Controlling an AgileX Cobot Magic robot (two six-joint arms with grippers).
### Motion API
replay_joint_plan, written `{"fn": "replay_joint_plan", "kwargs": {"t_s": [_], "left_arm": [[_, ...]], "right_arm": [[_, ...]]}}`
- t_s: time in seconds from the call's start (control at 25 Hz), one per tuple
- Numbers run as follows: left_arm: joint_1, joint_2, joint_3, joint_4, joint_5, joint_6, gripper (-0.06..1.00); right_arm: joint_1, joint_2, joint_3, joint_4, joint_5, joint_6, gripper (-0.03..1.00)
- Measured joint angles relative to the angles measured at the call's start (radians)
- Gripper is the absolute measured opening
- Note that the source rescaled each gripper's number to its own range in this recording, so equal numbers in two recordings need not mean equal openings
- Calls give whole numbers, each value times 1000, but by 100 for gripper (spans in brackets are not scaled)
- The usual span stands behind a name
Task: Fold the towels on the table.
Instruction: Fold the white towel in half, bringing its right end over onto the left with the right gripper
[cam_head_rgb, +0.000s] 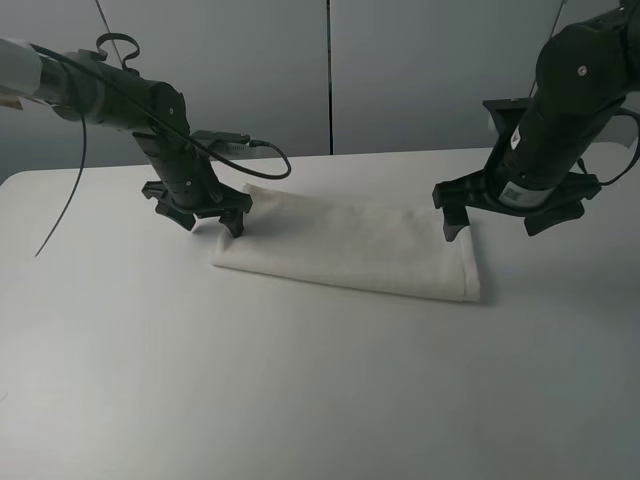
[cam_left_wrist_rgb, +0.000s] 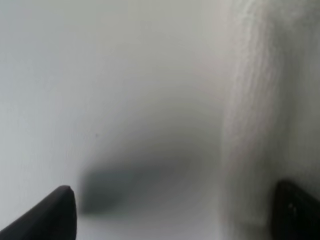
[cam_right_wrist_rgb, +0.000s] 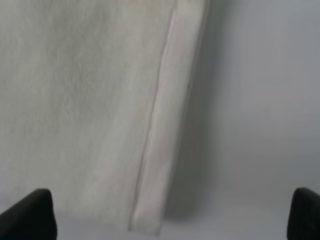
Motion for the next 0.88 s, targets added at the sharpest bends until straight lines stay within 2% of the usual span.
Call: {"fn": "replay_joint_plan", "kwargs": {"t_s": [0.16, 0.36, 0.88], "left_arm": [[0, 2, -2, 0, 2, 0, 99], [0, 2, -2, 11, 6, 0, 99], [0, 2, -3, 19, 14, 23, 99]], "right_arm": [[-5, 71, -59, 39, 10, -16, 99], [-33, 176, -142, 137, 54, -96, 99], [-54, 333, -204, 191, 57, -197, 99]]}}
